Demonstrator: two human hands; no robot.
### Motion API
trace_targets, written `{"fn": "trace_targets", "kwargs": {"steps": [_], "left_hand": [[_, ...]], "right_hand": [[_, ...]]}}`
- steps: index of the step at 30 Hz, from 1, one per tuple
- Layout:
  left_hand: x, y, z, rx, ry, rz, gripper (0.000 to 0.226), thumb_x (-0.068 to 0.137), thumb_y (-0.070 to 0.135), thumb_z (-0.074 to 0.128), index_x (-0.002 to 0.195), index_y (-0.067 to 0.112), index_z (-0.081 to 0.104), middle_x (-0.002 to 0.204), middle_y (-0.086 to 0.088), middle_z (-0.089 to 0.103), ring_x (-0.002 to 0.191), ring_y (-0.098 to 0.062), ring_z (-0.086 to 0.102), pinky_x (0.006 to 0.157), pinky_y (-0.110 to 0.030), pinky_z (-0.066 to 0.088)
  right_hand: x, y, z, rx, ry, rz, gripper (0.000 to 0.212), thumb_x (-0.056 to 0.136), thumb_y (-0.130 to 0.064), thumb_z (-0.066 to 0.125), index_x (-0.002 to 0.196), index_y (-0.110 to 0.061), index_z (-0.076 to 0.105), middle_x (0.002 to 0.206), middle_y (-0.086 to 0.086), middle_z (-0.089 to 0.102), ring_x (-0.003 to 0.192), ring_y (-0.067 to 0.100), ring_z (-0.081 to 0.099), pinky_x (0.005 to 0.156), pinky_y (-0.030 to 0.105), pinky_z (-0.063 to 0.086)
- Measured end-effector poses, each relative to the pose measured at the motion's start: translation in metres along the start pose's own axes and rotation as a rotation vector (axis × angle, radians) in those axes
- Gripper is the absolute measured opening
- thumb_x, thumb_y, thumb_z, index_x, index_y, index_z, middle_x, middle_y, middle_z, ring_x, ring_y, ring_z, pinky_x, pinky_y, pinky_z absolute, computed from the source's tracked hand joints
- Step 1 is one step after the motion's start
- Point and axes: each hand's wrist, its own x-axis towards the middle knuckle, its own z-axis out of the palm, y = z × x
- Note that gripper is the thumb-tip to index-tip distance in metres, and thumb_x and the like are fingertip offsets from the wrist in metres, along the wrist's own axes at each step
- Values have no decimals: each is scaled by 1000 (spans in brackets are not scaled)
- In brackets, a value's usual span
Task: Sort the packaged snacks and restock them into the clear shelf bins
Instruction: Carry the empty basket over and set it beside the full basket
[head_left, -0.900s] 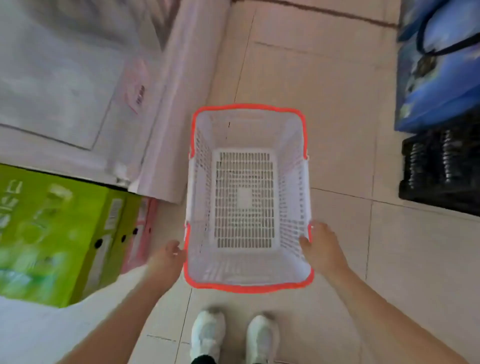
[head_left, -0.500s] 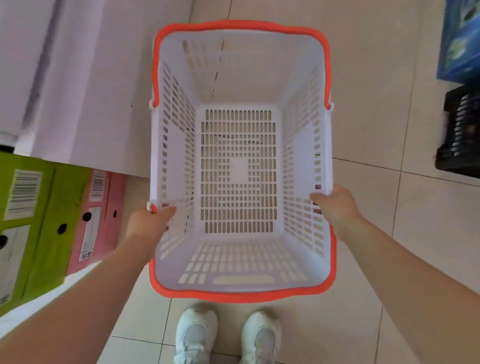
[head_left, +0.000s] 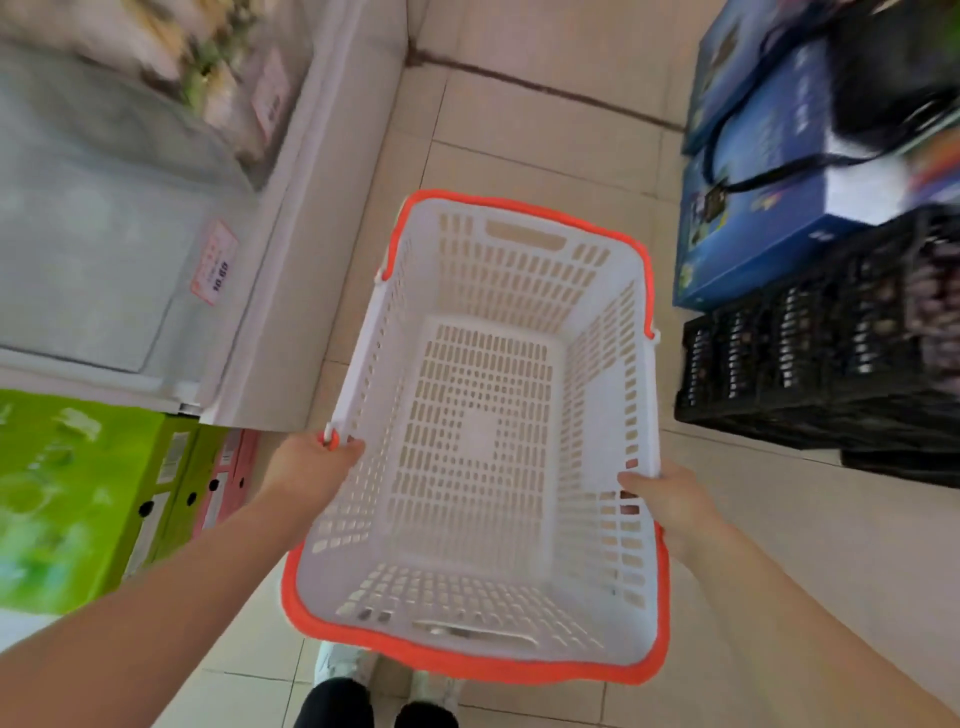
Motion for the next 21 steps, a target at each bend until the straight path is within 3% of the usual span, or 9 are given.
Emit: {"fn": "trace_targets", "kwargs": {"steps": [4, 6, 9, 14, 17, 19, 21], "left_hand": [[-89, 92, -35, -59, -42, 118, 21, 84, 23, 65, 68, 10, 60, 69, -10, 56, 58, -22, 50, 52, -27, 41], [-126, 134, -53, -62, -52, 198, 18, 85, 24, 64, 70, 14, 62, 70, -9, 58, 60, -22, 53, 54, -27, 43], [-160, 187, -77, -71, -54, 284, 18, 86, 27, 64, 72, 15, 64, 61, -4, 55, 49, -14, 50, 45, -21, 41], [-163, 270, -105, -164, -59, 353, 11, 85, 19, 65, 75, 17, 66, 79, -10, 66, 69, -24, 62, 71, -35, 50], [-142, 324, -124, -178, -84, 360, 12, 85, 20, 65, 90, 10, 69, 91, -17, 70, 83, -34, 67, 80, -47, 55], [-123, 362, -137, -168, -105, 364, 8, 84, 21, 66, 86, 13, 68, 92, -20, 69, 85, -36, 66, 83, -53, 52], [-106, 401, -147, -174, -115, 367, 6, 84, 20, 66, 79, 17, 67, 89, -17, 69, 82, -32, 67, 83, -54, 52]], "right_hand": [[-88, -64, -77, 62, 72, -84, 22, 89, 2, 56, 111, 4, 56, 101, 20, 62, 77, 29, 62, 64, 35, 55], [-124, -96, -106, 123, 93, -115, 25, 89, 3, 54, 114, 3, 56, 109, 21, 62, 91, 35, 63, 78, 44, 53], [-157, -138, -133, 197, 126, -149, 25, 89, 3, 54, 114, 2, 57, 115, 24, 61, 106, 40, 59, 93, 51, 48], [-168, -218, -146, 267, 126, -236, 26, 89, 3, 54, 115, 0, 58, 110, 18, 62, 94, 33, 61, 80, 41, 50], [-157, -276, -144, 265, 127, -271, 28, 90, -2, 56, 118, -2, 57, 111, 13, 62, 94, 29, 59, 80, 40, 49], [-145, -316, -143, 284, 133, -269, 29, 89, -3, 58, 118, -2, 58, 112, 15, 63, 100, 33, 60, 88, 45, 50], [-135, -355, -143, 289, 134, -271, 24, 89, -2, 58, 113, -3, 60, 109, 17, 64, 96, 34, 62, 84, 45, 52]]}}
